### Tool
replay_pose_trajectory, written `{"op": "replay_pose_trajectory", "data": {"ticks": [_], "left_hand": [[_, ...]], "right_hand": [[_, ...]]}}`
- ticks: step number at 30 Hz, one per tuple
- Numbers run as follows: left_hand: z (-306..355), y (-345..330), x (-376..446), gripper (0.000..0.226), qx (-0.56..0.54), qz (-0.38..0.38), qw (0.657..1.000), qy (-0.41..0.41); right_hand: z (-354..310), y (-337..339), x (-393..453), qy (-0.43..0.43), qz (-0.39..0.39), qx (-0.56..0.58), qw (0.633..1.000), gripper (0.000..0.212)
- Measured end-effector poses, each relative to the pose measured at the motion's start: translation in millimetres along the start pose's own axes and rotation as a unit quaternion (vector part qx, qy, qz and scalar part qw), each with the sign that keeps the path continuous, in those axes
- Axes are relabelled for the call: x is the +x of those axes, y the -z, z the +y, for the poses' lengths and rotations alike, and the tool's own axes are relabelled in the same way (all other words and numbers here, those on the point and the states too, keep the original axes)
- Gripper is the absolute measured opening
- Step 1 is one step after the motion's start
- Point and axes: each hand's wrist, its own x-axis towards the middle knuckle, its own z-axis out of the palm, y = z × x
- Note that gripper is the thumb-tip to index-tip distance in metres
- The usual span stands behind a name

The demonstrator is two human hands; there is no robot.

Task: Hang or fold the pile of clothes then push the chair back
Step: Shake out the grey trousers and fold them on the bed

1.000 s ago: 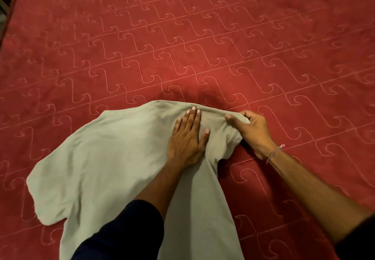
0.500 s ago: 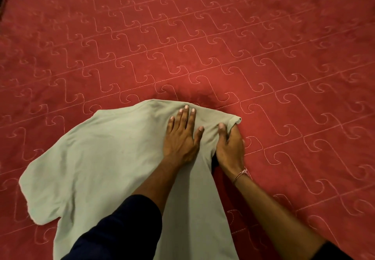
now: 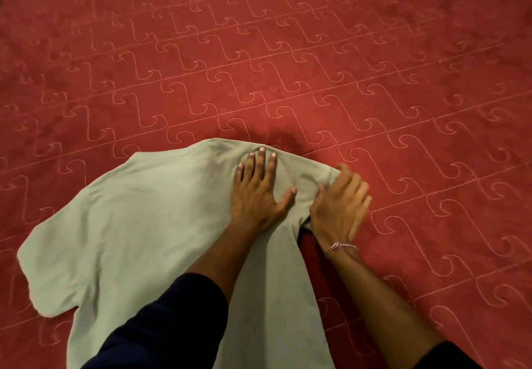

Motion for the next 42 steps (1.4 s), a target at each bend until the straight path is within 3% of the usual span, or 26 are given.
{"op": "replay_pose_trajectory", "data": {"ticks": [2,4,7,12,16,19,22,25,27,29,32,33,35,38,42], "left_hand": [[-2,-2,1,0.078,-0.013,-0.005,1.0,-0.004],[-7,-4,3,0.066,-0.022,0.001,1.0,-0.013],[-12,-7,4,0.063,-0.014,0.002,1.0,-0.027],[-20,-3,9,0.066,-0.032,-0.038,0.998,-0.042],[-38,24,-3,0.063,-0.124,-0.067,0.988,-0.057],[-67,39,-49,0.056,-0.104,-0.008,0.994,-0.043],[-112,44,-102,0.047,-0.054,0.127,0.99,0.02],[-166,64,-143,0.036,0.012,0.229,0.958,0.172],[-194,81,-165,0.032,0.045,0.242,0.925,0.289],[-220,100,-186,0.036,0.057,0.2,0.873,0.441],[-259,114,-202,0.07,-0.099,0.119,0.761,0.63],[-277,112,-206,0.079,-0.16,0.102,0.741,0.644],[-305,107,-204,0.078,-0.294,0.101,0.739,0.598],[-318,112,-194,0.035,-0.476,0.11,0.723,0.489],[-321,122,-185,0.015,-0.56,0.149,0.679,0.451]], "right_hand": [[-11,-9,3,0.155,-0.01,0.049,0.987,0.039],[-15,-21,2,0.248,-0.101,0.048,0.962,0.049],[-3,-29,4,0.205,-0.187,-0.001,0.961,0.063],[-4,-26,9,0.175,-0.204,-0.081,0.96,0.082],[-15,-18,9,0.171,-0.225,-0.143,0.949,0.088],[-36,-7,5,0.164,-0.24,-0.152,0.945,0.085],[-81,4,-20,0.229,-0.233,-0.07,0.942,0.076],[-141,3,-58,0.324,-0.288,0.034,0.9,0.065],[-175,-5,-84,0.394,-0.313,0.082,0.86,0.061],[-209,-15,-112,0.44,-0.342,0.111,0.823,0.062],[-255,-33,-140,0.447,-0.374,0.145,0.8,0.065],[-271,-38,-147,0.435,-0.39,0.161,0.796,0.066],[-296,-48,-156,0.37,-0.423,0.206,0.801,0.068],[-315,-59,-164,0.284,-0.414,0.22,0.837,0.063],[-327,-58,-166,0.316,-0.403,0.089,0.854,0.068]]}}
